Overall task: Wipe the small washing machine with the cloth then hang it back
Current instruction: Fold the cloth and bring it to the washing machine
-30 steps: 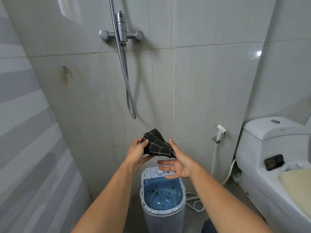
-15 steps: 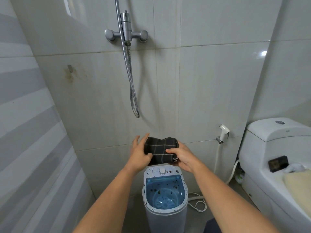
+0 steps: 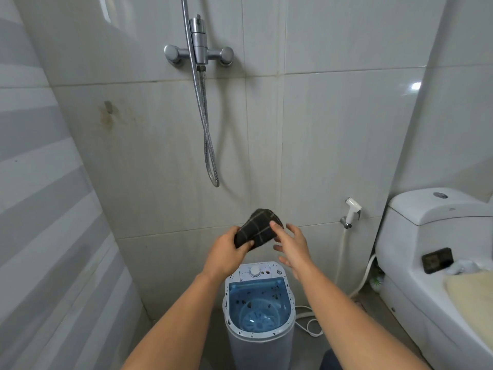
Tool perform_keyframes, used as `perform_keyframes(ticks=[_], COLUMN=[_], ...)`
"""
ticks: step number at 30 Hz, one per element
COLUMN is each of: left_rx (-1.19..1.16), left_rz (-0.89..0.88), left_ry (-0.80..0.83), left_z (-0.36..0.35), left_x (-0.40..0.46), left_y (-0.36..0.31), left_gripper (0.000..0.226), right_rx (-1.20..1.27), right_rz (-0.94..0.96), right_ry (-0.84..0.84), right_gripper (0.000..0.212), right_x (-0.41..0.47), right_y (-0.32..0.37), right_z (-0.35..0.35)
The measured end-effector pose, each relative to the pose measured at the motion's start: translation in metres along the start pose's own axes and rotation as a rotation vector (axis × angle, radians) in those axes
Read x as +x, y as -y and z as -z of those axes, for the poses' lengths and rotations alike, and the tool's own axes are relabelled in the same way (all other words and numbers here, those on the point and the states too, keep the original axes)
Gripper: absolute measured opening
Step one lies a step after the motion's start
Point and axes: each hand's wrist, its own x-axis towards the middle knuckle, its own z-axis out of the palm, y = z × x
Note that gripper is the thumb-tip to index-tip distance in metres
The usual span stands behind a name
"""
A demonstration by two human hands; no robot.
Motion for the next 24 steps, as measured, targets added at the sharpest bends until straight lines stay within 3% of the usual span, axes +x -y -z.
perform_keyframes(ticks=[3, 5, 7, 10, 13, 17, 20, 24], left_rx=[-0.052, -0.056, -0.145, -0.324, -0.481, -0.639, -0.618, -0.474], left_rz=[0.053, 0.088, 0.113, 0.154, 0.230, 0.326, 0.411, 0.559], left_ry=[-0.153, -0.175, -0.087, 0.066, 0.174, 0.263, 0.177, 0.078], left_z=[-0.005, -0.009, -0.014, -0.018, -0.008, 0.002, 0.001, -0.009], left_x=[-0.002, -0.003, -0.003, -0.002, -0.004, -0.015, -0.027, -0.049], left_y=[-0.005, -0.010, -0.013, -0.012, -0.008, 0.000, -0.002, 0.020], left_gripper=[0.018, 0.023, 0.026, 0.028, 0.028, 0.028, 0.029, 0.045], right_rx=[0.063, 0.102, 0.120, 0.198, 0.256, 0.059, 0.072, 0.189], right_rz=[-0.055, -0.068, -0.040, -0.009, -0.101, -0.292, -0.282, -0.309], right_ry=[-0.012, 0.132, 0.271, 0.244, 0.263, 0.388, 0.377, 0.221], right_gripper=[0.059, 0.042, 0.034, 0.027, 0.045, 0.066, 0.072, 0.064], right_x=[-0.003, -0.005, -0.006, -0.003, -0.001, -0.006, -0.016, -0.027], right_y=[-0.009, -0.010, -0.009, -0.008, -0.006, -0.007, -0.020, -0.062], right_z=[-0.001, -0.003, -0.010, -0.017, -0.016, -0.014, -0.011, -0.001])
